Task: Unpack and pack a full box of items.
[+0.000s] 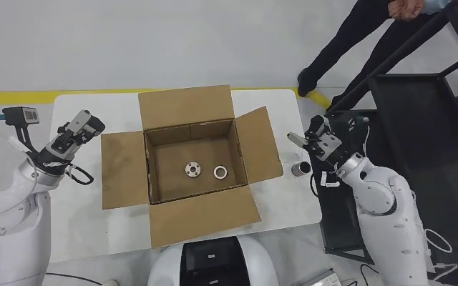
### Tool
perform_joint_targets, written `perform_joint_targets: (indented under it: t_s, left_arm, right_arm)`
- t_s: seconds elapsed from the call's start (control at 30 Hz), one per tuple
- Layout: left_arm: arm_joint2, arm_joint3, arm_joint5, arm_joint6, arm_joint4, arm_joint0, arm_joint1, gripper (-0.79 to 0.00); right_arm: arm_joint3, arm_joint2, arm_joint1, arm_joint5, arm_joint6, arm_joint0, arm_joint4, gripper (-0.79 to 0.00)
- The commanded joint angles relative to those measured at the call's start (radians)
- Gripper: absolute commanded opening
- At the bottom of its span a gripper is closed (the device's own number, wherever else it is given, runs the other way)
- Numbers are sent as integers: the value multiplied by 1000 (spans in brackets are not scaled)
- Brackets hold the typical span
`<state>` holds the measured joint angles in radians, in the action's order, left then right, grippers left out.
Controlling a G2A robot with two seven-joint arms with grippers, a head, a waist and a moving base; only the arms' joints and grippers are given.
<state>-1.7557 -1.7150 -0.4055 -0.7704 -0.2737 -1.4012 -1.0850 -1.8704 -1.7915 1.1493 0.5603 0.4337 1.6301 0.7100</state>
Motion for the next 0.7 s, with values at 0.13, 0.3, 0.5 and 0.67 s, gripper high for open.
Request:
perform_joint_targets:
  t_s: [0.13,0.3,0.5,0.67]
  left_arm:
    - [0,0,0,0,0,0,0,0]
    - [0,0,0,0,0,0,0,0]
    - [0,0,0,0,0,0,0,0]
    - [0,0,0,0,0,0,0,0]
  right_arm:
    - [58,-16,-5,20,-19,82,99,0]
    - [113,17,-7,-12,-20,104,259,0]
    - [216,57,-7,-62,-32,96,334,0]
    - [270,77,-7,-145,-73,80,419,0]
